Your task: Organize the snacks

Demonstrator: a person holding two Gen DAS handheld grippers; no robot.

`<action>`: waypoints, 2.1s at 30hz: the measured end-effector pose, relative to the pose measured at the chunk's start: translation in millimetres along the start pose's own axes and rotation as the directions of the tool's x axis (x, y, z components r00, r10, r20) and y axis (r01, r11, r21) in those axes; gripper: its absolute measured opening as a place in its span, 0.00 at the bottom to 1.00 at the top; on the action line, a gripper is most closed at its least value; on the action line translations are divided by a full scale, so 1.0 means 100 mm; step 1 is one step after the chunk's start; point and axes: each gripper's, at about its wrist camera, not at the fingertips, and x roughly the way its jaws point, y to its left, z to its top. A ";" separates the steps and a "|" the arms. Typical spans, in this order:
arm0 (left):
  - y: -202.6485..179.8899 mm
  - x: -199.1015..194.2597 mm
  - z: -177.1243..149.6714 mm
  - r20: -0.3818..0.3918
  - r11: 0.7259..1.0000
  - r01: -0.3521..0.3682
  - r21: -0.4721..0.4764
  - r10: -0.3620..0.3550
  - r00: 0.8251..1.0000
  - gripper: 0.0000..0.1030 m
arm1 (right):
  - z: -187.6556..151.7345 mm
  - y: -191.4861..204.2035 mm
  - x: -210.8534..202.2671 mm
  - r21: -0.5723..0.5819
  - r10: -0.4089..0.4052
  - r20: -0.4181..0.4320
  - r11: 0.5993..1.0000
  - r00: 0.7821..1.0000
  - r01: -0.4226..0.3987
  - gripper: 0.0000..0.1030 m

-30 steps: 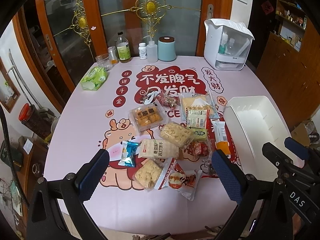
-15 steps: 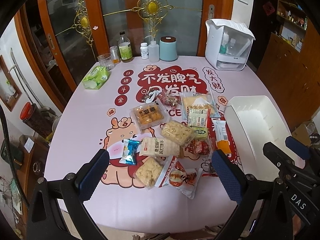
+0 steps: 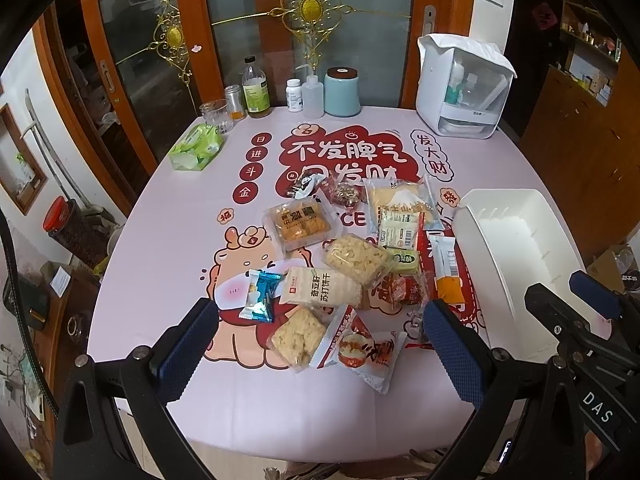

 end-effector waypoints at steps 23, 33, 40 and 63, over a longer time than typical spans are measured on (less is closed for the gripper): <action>-0.22 -0.02 -0.16 0.007 0.999 -0.031 -0.041 0.031 0.999 0.99 | -0.09 -0.17 -0.01 -0.049 0.052 0.012 0.997 0.999 -0.051 0.64; -0.22 -0.08 -0.26 0.008 0.997 -0.048 -0.060 0.049 0.999 0.99 | -0.13 -0.13 -0.01 -0.061 0.077 0.004 0.995 0.997 -0.077 0.64; -0.14 -0.07 -0.31 -0.009 0.996 -0.061 -0.066 0.061 0.998 0.99 | -0.13 0.01 0.08 -0.064 0.075 -0.016 0.995 0.997 -0.075 0.64; 0.79 0.35 0.08 -0.059 1.000 0.028 -0.011 -0.028 0.998 0.99 | -0.01 0.87 0.42 0.017 -0.017 -0.098 1.000 0.995 0.019 0.64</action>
